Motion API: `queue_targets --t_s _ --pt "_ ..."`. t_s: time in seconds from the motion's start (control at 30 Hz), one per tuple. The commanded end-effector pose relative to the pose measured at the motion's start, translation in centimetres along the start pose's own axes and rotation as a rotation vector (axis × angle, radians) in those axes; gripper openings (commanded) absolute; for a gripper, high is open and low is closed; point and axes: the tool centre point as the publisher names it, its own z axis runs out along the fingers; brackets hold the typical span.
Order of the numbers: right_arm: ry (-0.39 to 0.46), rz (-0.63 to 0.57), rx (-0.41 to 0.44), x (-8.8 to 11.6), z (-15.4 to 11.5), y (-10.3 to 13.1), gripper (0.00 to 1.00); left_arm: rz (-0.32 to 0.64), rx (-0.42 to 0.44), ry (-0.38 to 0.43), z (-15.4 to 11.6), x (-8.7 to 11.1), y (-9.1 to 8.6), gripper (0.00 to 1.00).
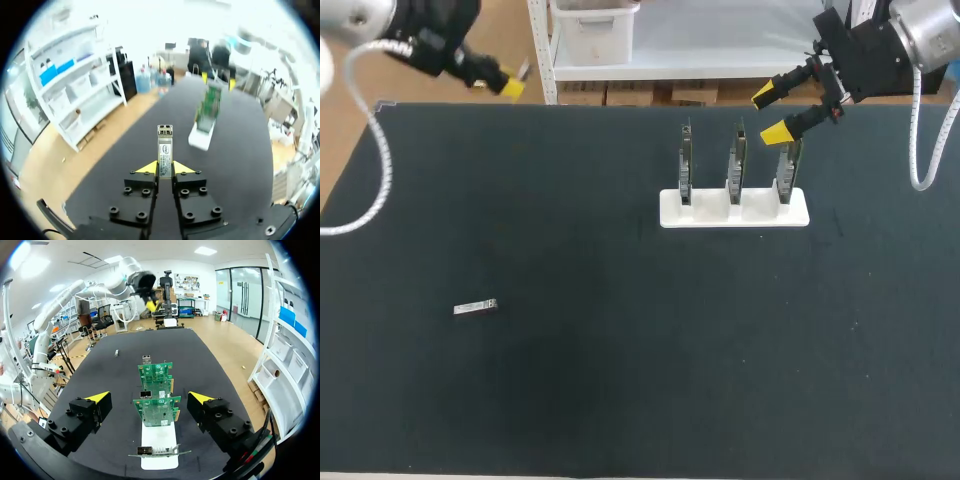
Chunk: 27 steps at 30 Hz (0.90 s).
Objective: Pick up the optical module with the left hand, and insert it into the network port with the right hand.
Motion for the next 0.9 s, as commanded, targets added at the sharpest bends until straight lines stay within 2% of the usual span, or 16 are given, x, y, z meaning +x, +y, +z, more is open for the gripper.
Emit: queue_targets --t_s 0.03,0.23,0.3,0.43,0.63,0.7,0.9 --pt "0.0 0.0 0.003 0.0 0.0 0.1 1.0 -0.014 0.05 -0.621 2.5 -4.8 0.3 0.0" --pt "0.0 0.0 0.003 0.0 0.0 0.1 1.0 0.103 0.149 -0.698 4.5 -11.5 -1.5 0.0" --pt "0.0 0.0 0.003 0.0 0.0 0.1 1.0 0.172 0.159 -0.67 5.4 -13.2 -2.5 0.0" --pt "0.0 0.0 0.003 0.0 0.0 0.1 1.0 0.258 0.242 -0.694 7.2 -15.7 -4.7 0.0" --pt "0.0 0.0 0.003 0.0 0.0 0.1 1.0 0.34 0.335 -0.715 9.7 -18.0 -8.1 0.0" --pt "0.0 0.0 0.003 0.0 0.0 0.1 1.0 0.385 0.355 -0.714 10.3 -18.6 -9.2 0.0" --pt "0.0 0.0 0.003 0.0 0.0 0.1 1.0 0.438 0.434 -0.732 11.8 -19.5 -11.9 0.0"
